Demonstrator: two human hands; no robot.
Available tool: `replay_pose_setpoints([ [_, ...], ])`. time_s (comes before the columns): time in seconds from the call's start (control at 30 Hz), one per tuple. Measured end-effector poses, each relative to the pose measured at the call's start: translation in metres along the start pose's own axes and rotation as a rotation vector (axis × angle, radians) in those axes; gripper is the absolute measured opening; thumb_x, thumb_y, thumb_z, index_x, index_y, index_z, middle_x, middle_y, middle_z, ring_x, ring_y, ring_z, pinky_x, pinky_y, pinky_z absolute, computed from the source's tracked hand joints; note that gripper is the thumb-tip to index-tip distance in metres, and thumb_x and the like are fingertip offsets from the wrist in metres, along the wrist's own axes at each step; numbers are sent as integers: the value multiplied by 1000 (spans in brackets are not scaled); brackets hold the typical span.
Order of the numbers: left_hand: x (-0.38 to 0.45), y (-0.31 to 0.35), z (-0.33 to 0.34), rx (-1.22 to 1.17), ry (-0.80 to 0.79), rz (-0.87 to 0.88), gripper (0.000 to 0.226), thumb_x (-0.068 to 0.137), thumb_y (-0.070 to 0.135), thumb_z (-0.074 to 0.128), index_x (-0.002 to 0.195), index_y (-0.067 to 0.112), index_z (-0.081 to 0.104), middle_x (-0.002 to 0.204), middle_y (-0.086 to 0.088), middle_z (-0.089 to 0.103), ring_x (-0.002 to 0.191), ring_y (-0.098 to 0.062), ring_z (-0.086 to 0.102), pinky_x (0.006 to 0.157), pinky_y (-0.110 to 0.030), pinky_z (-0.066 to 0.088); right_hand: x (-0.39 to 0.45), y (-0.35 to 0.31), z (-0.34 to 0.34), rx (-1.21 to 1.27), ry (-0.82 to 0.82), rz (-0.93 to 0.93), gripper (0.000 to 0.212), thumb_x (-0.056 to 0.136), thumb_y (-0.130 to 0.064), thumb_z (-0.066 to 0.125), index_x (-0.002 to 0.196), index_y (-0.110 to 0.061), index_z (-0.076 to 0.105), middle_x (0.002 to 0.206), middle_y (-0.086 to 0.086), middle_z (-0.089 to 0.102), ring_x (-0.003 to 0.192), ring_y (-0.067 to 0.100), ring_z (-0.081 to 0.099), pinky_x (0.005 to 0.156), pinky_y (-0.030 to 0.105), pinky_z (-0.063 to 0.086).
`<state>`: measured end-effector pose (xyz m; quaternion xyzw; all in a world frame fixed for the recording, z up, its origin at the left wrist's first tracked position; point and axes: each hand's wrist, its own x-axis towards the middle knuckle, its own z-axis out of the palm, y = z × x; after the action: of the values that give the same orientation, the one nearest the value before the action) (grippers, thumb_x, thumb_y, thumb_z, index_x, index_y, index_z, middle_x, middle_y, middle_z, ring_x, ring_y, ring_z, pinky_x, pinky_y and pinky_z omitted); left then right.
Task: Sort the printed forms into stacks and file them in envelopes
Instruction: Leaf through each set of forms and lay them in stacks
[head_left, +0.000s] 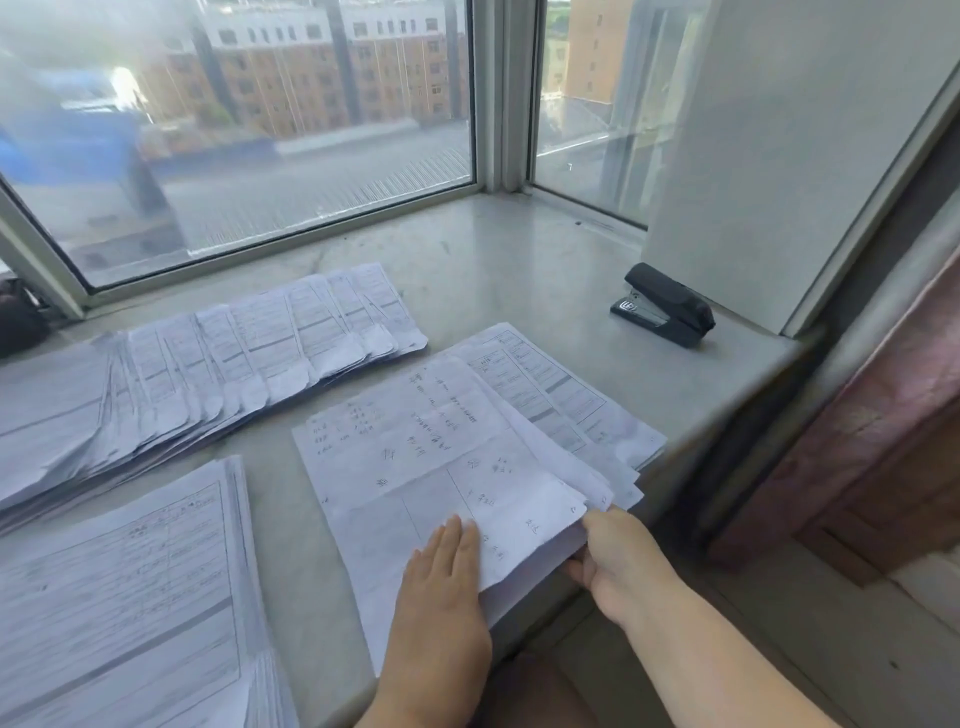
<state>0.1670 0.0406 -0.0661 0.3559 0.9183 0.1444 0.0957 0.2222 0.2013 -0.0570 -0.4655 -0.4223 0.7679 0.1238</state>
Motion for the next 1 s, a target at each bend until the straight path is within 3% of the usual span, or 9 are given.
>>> replay_pose_setpoints([
  [0.1,0,1,1,41,8,-18,62,98,13,22,151,19,-9,159,2,-15,146,-14,-13,114,-26,-12,-7,-1,-2,195,-109,31,27,103,-35,43,116,-23,63,106,2,75,94,19,72,66,32,58],
  [0.2,-2,7,0,35,-31,-34,62,100,26,25,152,17,-8,159,-1,-14,146,-17,-13,116,-31,-9,-19,-2,-2,214,-159,12,27,103,-36,43,118,-23,61,111,0,73,98,16,71,74,33,56],
  [0.33,-13,6,-18,-83,7,29,69,97,55,23,152,25,-6,157,10,-18,140,-3,-24,109,-23,-23,-42,5,-11,-136,237,-397,32,95,-18,57,126,-26,54,123,-6,59,103,-2,58,91,26,43],
  [0.43,-36,-20,-43,-191,146,82,65,94,58,28,150,35,5,150,26,-11,133,10,-23,107,-13,-21,-73,14,-2,-365,253,-654,16,91,-20,59,98,-34,63,97,-10,65,82,-1,60,73,16,43],
  [0.5,-58,-46,-63,-274,257,71,56,92,54,38,145,41,25,147,31,9,137,12,2,114,-15,3,-92,23,17,-476,37,-576,11,92,-24,60,84,-27,67,79,-7,70,69,4,63,67,19,50],
  [0.57,-83,-80,-80,-318,319,13,41,92,42,50,133,39,46,139,30,30,130,11,25,109,-11,17,-104,37,42,-640,-208,-441,14,92,-24,61,81,-20,68,74,-4,71,63,8,65,67,24,56],
  [0.67,-115,-133,-91,-381,244,-95,24,90,27,62,113,32,62,120,27,53,118,3,48,99,-12,32,-115,64,82,-892,-426,-316,12,93,-26,59,88,-18,66,75,-2,72,64,7,67,65,20,56],
  [0.8,-146,-169,-81,-463,111,-110,22,82,32,71,103,34,64,121,24,53,118,6,47,100,-7,29,-117,93,116,-1081,-465,-247,10,93,-39,57,98,-30,55,88,-5,69,73,8,68,63,18,54],
  [1.0,-154,-179,-66,-423,83,-44,37,77,46,72,111,38,62,129,28,41,124,10,33,102,-4,18,-117,107,131,-1028,-435,-164,25,88,-32,66,108,-27,51,90,5,68,68,13,70,56,19,53],
])
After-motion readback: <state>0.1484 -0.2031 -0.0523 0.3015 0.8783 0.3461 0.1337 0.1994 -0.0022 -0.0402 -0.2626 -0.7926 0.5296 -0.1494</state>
